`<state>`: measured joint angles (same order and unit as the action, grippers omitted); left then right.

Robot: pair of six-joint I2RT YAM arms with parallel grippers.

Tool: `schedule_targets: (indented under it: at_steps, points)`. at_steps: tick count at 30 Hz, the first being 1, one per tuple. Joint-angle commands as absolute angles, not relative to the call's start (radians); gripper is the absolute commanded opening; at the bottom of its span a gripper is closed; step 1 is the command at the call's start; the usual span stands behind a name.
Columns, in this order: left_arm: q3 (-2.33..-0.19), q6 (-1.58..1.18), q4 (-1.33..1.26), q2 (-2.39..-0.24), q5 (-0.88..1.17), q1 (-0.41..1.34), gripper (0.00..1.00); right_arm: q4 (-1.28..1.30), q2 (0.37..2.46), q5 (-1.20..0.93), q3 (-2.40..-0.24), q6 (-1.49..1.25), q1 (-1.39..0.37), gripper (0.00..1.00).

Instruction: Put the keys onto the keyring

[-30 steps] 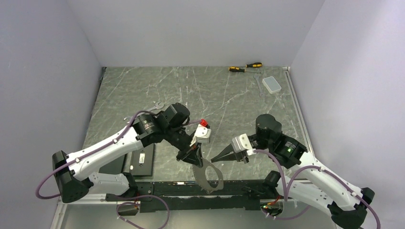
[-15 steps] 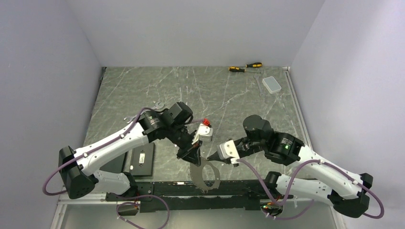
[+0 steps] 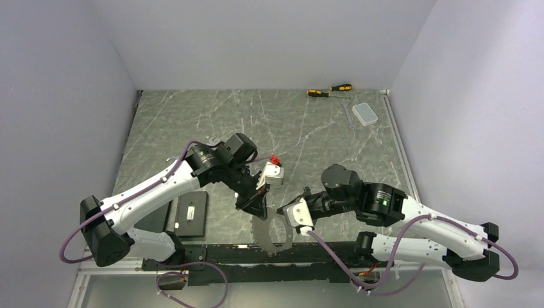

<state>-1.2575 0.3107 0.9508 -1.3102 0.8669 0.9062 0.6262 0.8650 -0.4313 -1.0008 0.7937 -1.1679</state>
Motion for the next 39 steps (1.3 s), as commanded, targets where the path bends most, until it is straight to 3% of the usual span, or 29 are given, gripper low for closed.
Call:
schedule_targets:
  at_steps: [1, 7, 10, 15, 23, 26, 34, 39]
  points:
    - [-1.293, 0.316, 0.947, -1.295, 0.923, 0.905, 0.0, 0.521, 0.798, -0.385, -0.967, 0.812, -1.171, 0.0]
    - [-1.266, 0.304, 0.921, -1.28, 0.902, 0.905, 0.0, 0.455, 0.778, -0.406, -0.939, 0.792, -1.172, 0.0]
    - [-1.254, 0.295, 0.899, -1.269, 0.879, 0.905, 0.0, 0.438, 0.781, -0.418, -0.929, 0.76, -1.171, 0.29]
    - [-1.246, 0.311, 0.893, -1.232, 0.82, 0.905, 0.0, 0.302, 0.687, -0.374, -0.838, 0.655, -1.171, 0.47]
    - [-1.22, 0.362, 0.882, -1.181, 0.686, 0.906, 0.0, 0.077, 0.538, -0.075, -0.725, 0.327, -1.17, 0.56]
    - [-1.216, 0.388, 0.866, -1.187, 0.675, 0.905, 0.0, 0.068, 0.534, -0.099, -0.713, 0.198, -1.17, 0.63]
    - [-1.15, 0.417, 0.728, -1.125, 0.591, 0.907, 0.0, 0.136, 0.693, -0.124, -0.792, 0.002, -1.17, 0.69]
    - [-1.14, 0.416, 0.704, -1.105, 0.593, 0.907, 0.0, 0.046, 0.724, -0.103, -0.746, -0.055, -1.169, 0.69]
